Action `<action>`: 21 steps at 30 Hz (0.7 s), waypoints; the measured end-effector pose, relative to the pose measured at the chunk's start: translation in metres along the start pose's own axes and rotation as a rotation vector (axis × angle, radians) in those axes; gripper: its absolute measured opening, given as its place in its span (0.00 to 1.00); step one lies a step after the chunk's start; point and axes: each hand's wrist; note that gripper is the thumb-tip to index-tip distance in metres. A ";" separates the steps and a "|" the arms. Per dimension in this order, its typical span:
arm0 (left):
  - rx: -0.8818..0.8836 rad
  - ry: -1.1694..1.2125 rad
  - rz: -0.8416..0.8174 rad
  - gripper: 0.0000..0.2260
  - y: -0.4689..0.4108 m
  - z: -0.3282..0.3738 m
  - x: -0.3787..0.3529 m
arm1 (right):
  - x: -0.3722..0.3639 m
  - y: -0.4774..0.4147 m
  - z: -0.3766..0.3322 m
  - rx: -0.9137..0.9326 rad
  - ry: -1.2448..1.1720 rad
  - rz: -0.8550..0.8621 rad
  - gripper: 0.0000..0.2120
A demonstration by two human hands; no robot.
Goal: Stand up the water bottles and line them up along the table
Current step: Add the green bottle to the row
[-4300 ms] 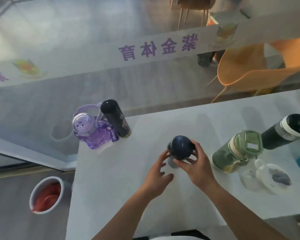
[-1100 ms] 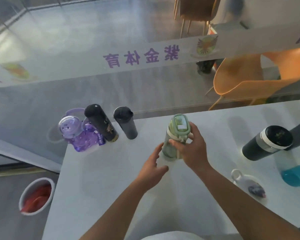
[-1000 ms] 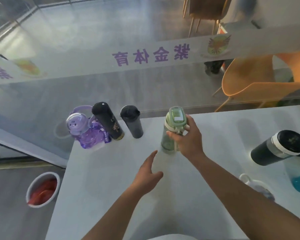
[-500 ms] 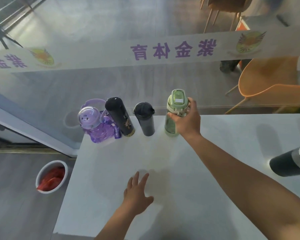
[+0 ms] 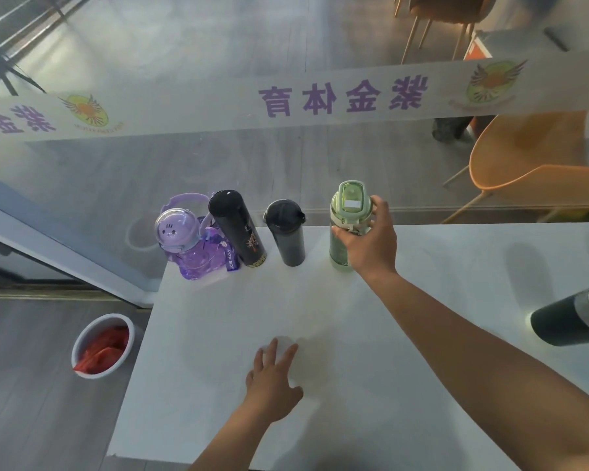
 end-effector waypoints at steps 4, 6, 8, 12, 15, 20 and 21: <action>0.006 -0.014 0.005 0.36 0.001 0.001 -0.002 | -0.002 0.002 0.001 -0.002 -0.002 0.005 0.33; 0.008 -0.020 0.005 0.36 0.001 0.001 -0.002 | -0.004 0.004 0.000 0.010 0.001 0.001 0.33; 0.007 -0.026 0.005 0.36 0.001 0.001 -0.001 | -0.005 0.003 -0.001 0.026 0.016 -0.016 0.33; 0.010 -0.015 0.011 0.36 0.002 0.002 -0.002 | -0.005 -0.001 0.001 0.000 0.011 -0.021 0.32; 0.013 -0.016 0.010 0.36 0.002 0.002 -0.001 | -0.005 -0.001 0.002 -0.008 0.016 -0.039 0.31; 0.012 0.021 0.013 0.37 0.003 0.005 0.006 | 0.007 0.000 -0.001 -0.075 -0.003 -0.150 0.38; 0.007 0.032 0.019 0.36 0.004 0.007 0.008 | 0.013 0.003 -0.001 -0.081 0.007 -0.161 0.41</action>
Point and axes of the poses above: each hand's wrist, its own y-axis away from the middle knuckle, its own x-axis out of the back of the hand, z = x × y, and after that the axes turned 1 degree about z, right-handed
